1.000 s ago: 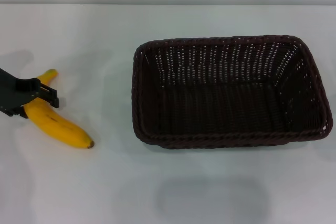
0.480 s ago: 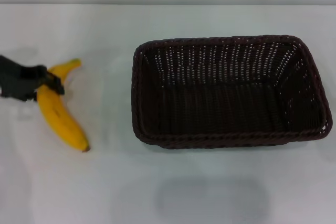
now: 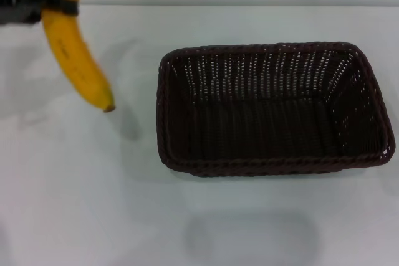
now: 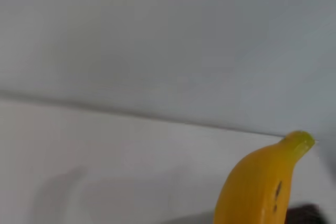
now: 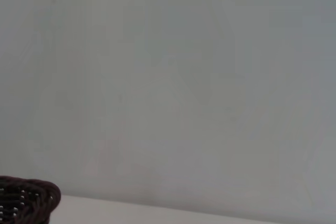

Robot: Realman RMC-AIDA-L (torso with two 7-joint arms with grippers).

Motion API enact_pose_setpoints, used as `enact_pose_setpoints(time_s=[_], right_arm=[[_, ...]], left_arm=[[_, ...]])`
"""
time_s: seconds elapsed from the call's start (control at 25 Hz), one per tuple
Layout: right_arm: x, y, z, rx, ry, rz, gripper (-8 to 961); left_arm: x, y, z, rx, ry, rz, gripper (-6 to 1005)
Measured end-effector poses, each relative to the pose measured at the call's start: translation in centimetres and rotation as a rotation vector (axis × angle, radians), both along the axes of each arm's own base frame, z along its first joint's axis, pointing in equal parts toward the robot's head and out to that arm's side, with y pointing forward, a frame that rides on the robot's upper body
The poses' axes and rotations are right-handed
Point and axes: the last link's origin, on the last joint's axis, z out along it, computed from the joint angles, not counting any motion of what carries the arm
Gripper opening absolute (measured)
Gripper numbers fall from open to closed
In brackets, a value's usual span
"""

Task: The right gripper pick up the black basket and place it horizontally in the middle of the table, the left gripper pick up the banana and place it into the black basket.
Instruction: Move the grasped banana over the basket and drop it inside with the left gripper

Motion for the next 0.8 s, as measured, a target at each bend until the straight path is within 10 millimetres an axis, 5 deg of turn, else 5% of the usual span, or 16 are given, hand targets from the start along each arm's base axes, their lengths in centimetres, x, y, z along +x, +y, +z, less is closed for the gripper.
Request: enact_pose_setpoints(time_s=[0.2,0.56,0.8], right_arm=[[-0.4,0.1,0.0,0.0,0.006,0.024,870],[-0.8,0.1,-0.1,-0.002,0.013,0.049,870],[-0.7,-0.4,-0.1,-0.001,0.018,0.053,869]], left_arm=[[3.2,-0.2,-1.5,-0.105,-0.076,-0.179,579],[7.8,2.8,-7.4,-0.295,-0.067,-0.355,611],[8.9,3.3,-9.4,-0.276,-0.053,-0.427,633]])
